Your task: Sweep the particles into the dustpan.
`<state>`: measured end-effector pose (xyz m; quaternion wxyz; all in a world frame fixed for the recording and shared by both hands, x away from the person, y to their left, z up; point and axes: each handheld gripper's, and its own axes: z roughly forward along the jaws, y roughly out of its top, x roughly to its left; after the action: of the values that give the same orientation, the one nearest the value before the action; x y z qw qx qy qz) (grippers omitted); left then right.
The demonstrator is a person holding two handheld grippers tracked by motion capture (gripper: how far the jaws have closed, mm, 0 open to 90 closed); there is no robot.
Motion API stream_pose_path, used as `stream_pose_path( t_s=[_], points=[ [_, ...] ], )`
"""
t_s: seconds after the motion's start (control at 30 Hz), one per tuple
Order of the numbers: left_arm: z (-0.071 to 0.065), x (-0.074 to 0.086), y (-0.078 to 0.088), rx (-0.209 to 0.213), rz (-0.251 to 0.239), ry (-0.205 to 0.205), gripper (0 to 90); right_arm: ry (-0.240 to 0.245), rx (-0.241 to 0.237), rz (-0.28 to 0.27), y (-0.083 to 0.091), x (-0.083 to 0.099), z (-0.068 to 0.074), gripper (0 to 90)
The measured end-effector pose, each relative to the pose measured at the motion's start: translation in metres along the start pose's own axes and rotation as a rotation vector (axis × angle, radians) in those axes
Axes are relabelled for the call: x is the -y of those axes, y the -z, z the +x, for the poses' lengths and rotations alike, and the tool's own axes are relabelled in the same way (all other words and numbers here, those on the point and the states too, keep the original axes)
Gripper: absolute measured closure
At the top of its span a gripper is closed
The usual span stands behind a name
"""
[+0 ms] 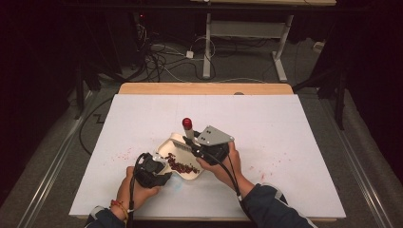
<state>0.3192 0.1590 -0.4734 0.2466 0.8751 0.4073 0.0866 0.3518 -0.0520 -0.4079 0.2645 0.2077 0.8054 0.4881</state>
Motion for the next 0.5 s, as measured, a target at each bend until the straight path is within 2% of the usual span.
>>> stream_pose_path(
  t_s=[0.23, 0.33, 0.43, 0.5],
  points=[
    [-0.003, -0.002, -0.001, -0.003, -0.012, 0.017, 63.7, 0.023, -0.043, -0.002, -0.003, 0.000, 0.012, 70.4],
    [-0.003, -0.002, -0.001, -0.006, -0.013, 0.020, 63.7, 0.018, -0.061, 0.005, 0.000, -0.001, 0.018, 70.4],
    [-0.002, -0.002, -0.002, 0.001, -0.011, 0.021, 63.6, -0.009, -0.093, 0.007, 0.004, -0.002, 0.019, 70.4],
    [-0.002, -0.002, -0.002, 0.000, -0.019, 0.029, 63.6, -0.004, -0.100, 0.010, 0.006, -0.003, 0.018, 70.5]
  ],
)
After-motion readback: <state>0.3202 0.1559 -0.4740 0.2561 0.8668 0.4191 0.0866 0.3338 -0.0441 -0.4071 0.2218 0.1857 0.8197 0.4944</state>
